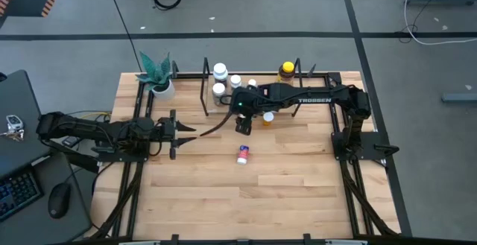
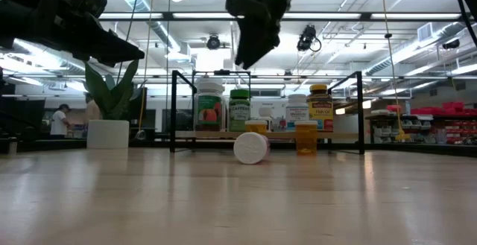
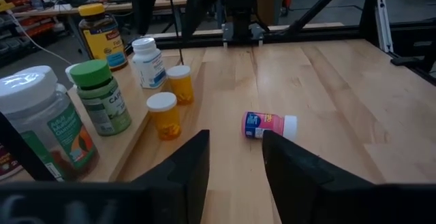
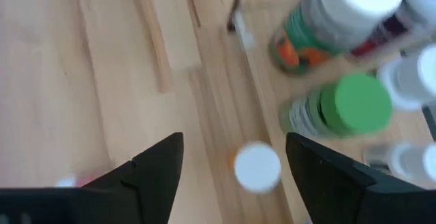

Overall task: Pick and place medicine bottles onto shelf by color
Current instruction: Put the left orange pill bottle on the shelf

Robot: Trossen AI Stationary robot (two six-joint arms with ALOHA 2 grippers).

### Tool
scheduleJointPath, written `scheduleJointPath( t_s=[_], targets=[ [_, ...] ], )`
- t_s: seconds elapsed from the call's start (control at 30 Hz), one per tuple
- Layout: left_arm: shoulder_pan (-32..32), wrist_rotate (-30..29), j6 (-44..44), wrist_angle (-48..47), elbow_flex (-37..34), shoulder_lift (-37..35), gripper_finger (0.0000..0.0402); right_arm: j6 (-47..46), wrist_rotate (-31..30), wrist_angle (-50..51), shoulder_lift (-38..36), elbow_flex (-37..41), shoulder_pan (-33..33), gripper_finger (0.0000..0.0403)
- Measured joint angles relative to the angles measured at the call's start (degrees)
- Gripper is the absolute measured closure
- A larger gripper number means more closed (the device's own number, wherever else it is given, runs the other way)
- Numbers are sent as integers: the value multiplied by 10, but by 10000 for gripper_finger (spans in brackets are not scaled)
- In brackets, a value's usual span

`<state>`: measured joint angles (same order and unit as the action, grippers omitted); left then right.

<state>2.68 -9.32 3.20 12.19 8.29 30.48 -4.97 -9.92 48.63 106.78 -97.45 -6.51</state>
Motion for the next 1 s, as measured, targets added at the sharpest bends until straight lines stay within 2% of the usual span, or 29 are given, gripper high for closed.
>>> scheduleJointPath(
  t_s=[0.17, 0.3, 0.47, 0.73, 0.87, 1.0],
  targets=[
    [0, 0, -2, 0, 0, 0, 262, 0, -8, 70, 0, 1, 0, 130],
    [0, 0, -27, 0, 0, 0, 257, 0, -10, 75, 0, 21, -4, 134],
    [0, 0, -44, 0, 0, 0, 251, -9, -24, 72, -1, 50, -13, 135],
    [0, 0, -42, 0, 0, 0, 259, -19, -14, 64, -1, 53, -15, 130],
    [0, 0, -41, 0, 0, 0, 262, -14, -8, 39, -1, 54, -16, 122],
    [0, 0, -42, 0, 0, 0, 260, 2, -7, -9, 0, 86, -17, 116]
  ],
)
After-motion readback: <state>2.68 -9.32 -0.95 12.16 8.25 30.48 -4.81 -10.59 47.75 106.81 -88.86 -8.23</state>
